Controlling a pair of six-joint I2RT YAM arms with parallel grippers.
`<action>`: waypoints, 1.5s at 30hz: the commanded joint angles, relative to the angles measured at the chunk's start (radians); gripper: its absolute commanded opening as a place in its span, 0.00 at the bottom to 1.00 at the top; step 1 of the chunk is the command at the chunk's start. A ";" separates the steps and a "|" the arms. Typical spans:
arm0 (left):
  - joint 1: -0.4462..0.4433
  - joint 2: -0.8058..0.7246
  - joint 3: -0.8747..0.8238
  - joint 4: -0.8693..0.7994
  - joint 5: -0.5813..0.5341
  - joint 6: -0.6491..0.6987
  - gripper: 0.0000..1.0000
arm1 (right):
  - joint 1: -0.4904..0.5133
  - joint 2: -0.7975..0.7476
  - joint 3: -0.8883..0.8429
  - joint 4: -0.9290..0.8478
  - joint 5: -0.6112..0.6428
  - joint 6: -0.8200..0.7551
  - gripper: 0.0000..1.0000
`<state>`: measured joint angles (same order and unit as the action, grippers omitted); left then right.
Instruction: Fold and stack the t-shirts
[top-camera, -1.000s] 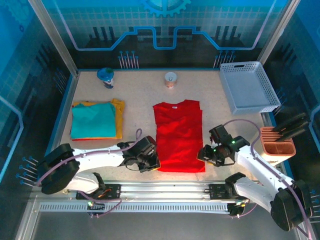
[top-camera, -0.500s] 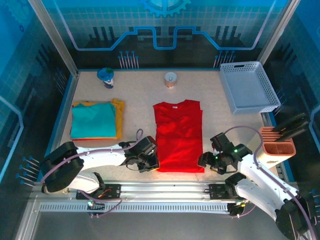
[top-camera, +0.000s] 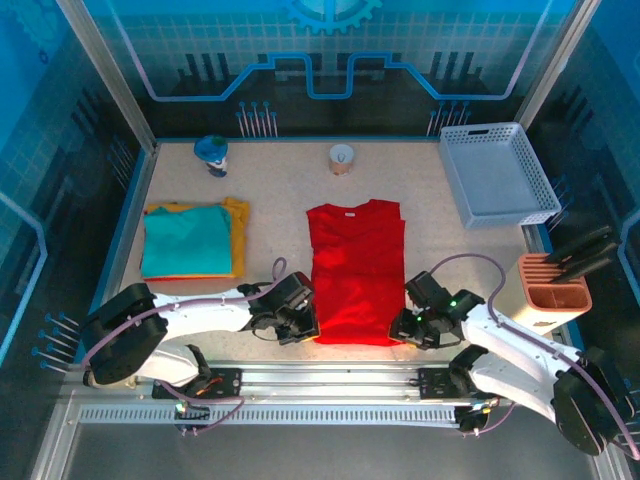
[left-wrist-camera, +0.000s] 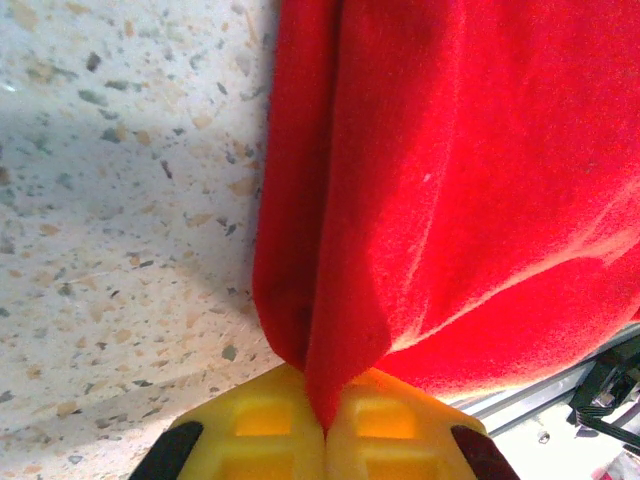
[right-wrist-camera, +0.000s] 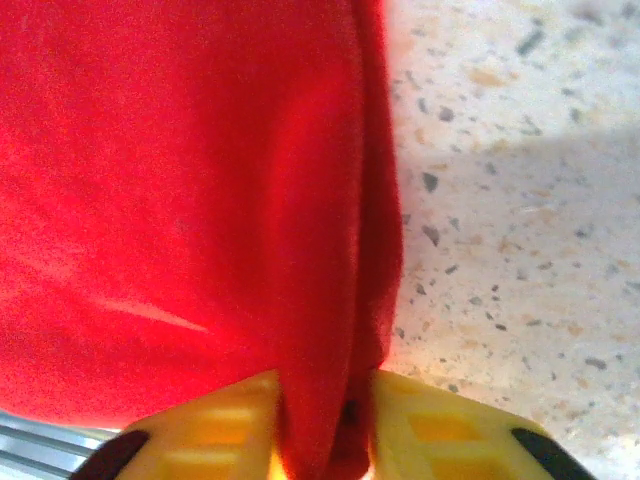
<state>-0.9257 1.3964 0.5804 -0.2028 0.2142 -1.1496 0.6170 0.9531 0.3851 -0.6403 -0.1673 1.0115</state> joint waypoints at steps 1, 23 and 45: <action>0.007 0.011 -0.008 0.009 0.019 0.013 0.00 | 0.014 -0.016 -0.015 0.029 -0.002 0.013 0.13; -0.048 -0.277 0.121 -0.177 -0.065 -0.100 0.00 | 0.079 -0.224 0.317 -0.373 0.241 0.100 0.00; 0.303 -0.024 0.464 -0.238 0.102 0.172 0.00 | -0.330 0.210 0.611 -0.099 -0.024 -0.211 0.00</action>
<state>-0.6518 1.3418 0.9894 -0.4088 0.2665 -1.0359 0.3161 1.1286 0.9485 -0.7803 -0.1326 0.8551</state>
